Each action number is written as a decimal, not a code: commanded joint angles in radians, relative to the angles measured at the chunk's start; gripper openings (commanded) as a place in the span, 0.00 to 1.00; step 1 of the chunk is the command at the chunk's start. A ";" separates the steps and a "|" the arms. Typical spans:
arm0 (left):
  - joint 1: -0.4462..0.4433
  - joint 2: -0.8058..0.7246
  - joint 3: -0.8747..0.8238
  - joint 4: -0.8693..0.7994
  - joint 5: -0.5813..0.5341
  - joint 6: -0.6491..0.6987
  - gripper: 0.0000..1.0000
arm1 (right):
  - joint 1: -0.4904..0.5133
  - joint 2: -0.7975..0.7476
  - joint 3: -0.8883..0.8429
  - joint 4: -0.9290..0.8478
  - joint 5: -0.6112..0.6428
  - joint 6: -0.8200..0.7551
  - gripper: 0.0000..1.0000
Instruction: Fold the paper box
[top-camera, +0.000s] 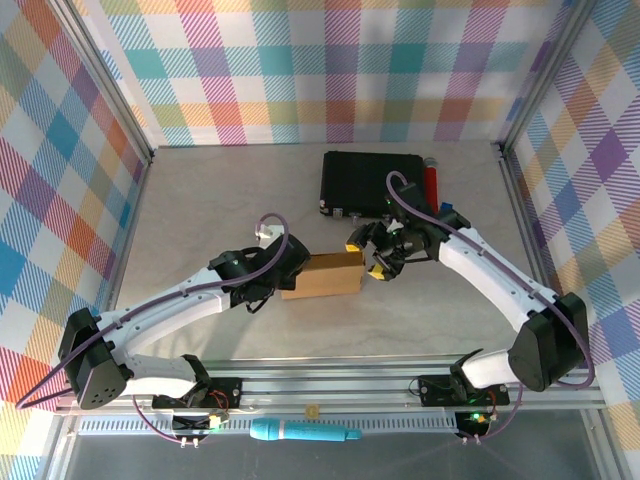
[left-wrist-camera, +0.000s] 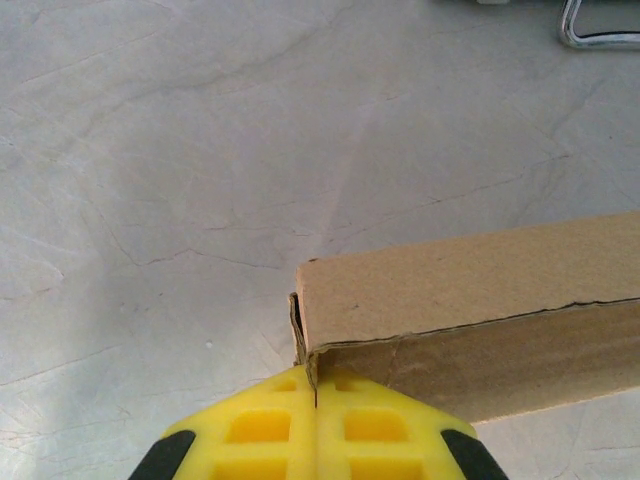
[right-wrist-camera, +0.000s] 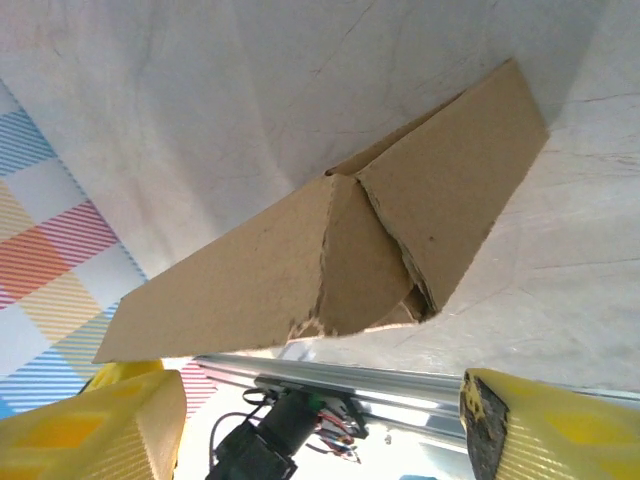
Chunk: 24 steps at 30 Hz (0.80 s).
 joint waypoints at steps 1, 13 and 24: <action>-0.021 0.000 0.002 -0.009 -0.037 -0.030 0.00 | -0.007 -0.025 -0.054 0.217 -0.081 0.163 0.75; -0.030 -0.031 -0.049 0.025 -0.026 -0.060 0.00 | -0.005 -0.022 -0.204 0.400 -0.130 0.315 0.67; -0.038 -0.080 -0.072 0.051 0.018 -0.056 0.02 | -0.007 0.013 -0.230 0.410 -0.115 0.293 0.50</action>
